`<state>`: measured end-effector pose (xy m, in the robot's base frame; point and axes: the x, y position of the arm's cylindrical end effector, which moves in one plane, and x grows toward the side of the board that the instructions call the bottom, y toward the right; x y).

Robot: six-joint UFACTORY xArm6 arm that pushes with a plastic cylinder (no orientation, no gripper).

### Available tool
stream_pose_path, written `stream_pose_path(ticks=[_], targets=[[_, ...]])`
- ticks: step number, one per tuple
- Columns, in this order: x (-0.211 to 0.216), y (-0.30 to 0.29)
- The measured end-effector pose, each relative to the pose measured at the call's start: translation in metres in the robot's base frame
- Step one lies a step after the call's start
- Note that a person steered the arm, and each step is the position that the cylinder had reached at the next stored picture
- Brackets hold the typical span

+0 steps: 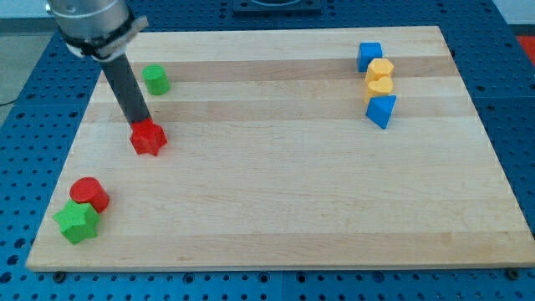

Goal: Slide the red star into the green star

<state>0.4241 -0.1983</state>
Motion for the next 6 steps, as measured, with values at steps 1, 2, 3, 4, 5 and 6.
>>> stream_pose_path(ticks=[1,2,3,4,5,6], targets=[[0.021,0.015],[0.001,0.022],[-0.015,0.035],[0.013,0.039],[0.032,0.039],[0.05,0.039]])
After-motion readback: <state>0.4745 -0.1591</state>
